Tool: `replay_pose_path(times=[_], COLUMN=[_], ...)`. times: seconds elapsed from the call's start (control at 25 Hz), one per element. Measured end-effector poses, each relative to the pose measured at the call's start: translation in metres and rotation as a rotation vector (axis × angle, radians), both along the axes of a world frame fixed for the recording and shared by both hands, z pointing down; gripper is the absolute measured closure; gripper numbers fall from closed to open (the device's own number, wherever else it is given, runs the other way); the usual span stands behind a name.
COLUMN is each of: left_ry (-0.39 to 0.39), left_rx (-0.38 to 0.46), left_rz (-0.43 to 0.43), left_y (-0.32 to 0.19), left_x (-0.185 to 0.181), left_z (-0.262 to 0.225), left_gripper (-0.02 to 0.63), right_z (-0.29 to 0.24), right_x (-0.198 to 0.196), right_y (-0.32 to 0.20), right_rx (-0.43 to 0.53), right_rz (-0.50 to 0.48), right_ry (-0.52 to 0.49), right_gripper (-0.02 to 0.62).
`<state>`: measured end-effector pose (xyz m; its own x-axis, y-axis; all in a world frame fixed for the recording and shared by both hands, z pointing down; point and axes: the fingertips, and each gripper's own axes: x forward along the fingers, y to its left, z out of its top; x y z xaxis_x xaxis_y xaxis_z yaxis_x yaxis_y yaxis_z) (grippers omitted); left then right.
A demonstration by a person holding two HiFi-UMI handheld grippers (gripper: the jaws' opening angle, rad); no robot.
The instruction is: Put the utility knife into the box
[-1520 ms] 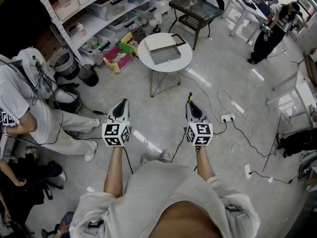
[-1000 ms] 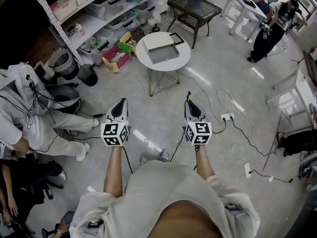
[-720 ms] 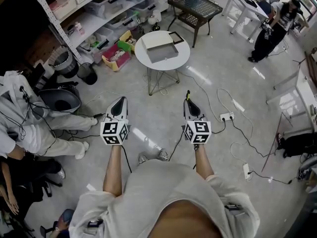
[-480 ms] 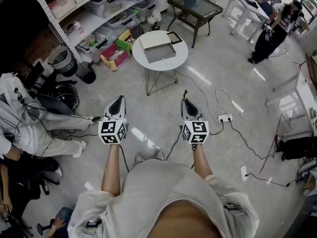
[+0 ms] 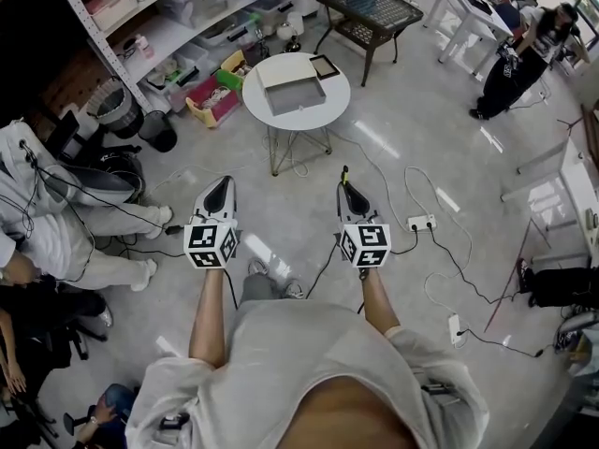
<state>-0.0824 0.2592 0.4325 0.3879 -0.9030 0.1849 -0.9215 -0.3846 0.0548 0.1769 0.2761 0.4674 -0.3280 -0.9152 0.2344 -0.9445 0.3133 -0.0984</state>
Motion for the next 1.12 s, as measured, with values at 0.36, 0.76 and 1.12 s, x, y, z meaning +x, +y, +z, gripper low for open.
replay_pose_path(times=[0.36, 0.76, 1.12], left_ry=[-0.001, 0.032, 0.059], left_rx=[-0.013, -0.005, 0.012], left_rz=[0.006, 0.057, 0.117], left_y=[-0.024, -0.118, -0.232], left_x=[0.007, 0.006, -0.009], left_z=[0.011, 0.018, 0.005], left_gripper=[0.586, 0.586, 0.586], right_z=[0.005, 0.005, -0.013], right_x=[0.005, -0.004, -0.021], right_y=[-0.026, -0.106, -0.204], right_rx=[-0.003, 0.003, 0.021], right_rz=[0.003, 0.037, 0.090], right_ry=[-0.002, 0.031, 0.061], right_gripper=[0.548, 0.548, 0.548])
